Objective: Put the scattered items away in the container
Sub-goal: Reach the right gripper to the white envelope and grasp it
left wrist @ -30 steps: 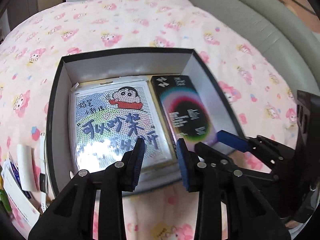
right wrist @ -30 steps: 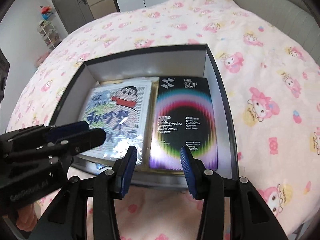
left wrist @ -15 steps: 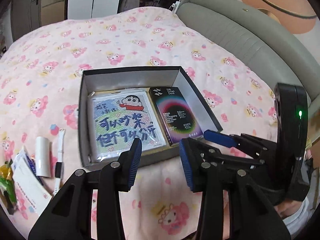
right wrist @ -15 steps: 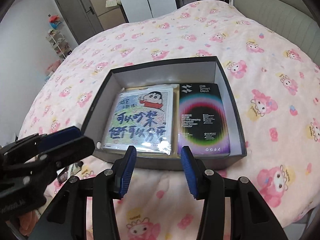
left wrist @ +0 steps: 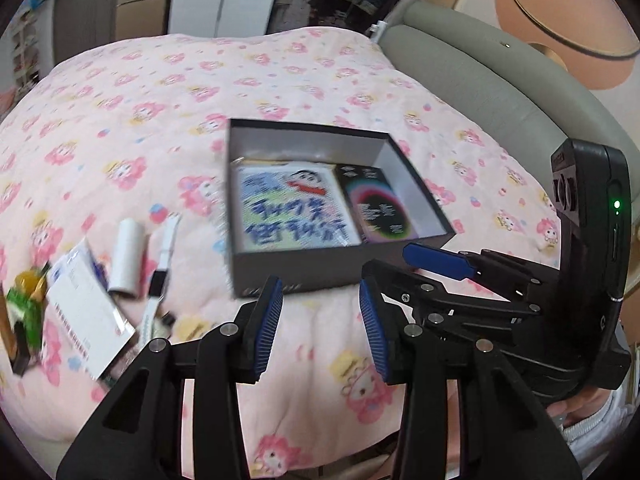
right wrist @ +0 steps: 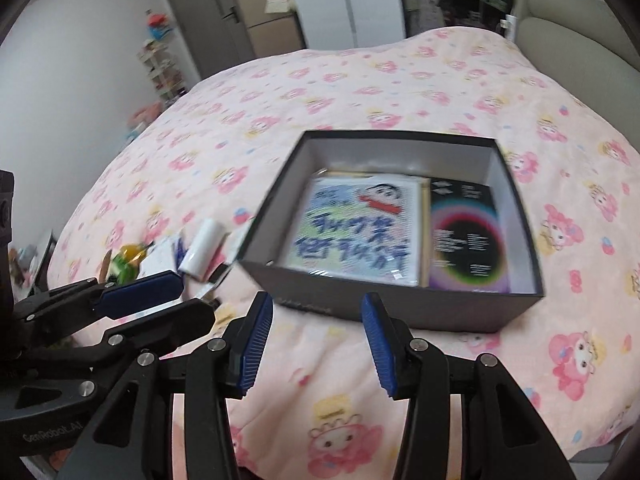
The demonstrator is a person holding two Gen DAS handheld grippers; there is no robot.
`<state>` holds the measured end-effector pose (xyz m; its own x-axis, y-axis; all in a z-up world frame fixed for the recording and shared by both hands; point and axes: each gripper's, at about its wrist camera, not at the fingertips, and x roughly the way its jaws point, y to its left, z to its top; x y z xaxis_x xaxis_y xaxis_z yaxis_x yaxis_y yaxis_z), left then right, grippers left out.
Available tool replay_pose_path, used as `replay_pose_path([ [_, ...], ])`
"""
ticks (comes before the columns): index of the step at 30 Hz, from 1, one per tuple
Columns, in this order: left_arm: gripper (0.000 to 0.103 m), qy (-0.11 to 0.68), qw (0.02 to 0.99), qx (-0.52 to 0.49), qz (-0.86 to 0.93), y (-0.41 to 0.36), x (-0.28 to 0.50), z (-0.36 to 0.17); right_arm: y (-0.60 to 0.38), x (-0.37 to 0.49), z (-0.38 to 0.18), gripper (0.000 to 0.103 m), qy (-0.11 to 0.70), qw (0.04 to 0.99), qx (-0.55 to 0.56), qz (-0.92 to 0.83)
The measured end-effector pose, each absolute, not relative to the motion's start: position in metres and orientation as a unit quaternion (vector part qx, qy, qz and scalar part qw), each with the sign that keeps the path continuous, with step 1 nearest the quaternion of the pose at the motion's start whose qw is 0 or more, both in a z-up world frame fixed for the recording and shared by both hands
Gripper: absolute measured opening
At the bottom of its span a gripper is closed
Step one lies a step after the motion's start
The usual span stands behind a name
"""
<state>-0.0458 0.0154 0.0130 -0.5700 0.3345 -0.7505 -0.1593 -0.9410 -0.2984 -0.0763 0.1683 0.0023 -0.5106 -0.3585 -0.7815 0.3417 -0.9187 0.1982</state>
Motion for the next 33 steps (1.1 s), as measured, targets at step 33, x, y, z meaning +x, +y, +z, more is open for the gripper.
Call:
replay_pose_path([
  [33,0.04,-0.279,-0.081,-0.468,0.834,-0.201,0.014,-0.12,-0.065,-0.102,-0.113,0.043,0.171,0.318,0.547,-0.755],
])
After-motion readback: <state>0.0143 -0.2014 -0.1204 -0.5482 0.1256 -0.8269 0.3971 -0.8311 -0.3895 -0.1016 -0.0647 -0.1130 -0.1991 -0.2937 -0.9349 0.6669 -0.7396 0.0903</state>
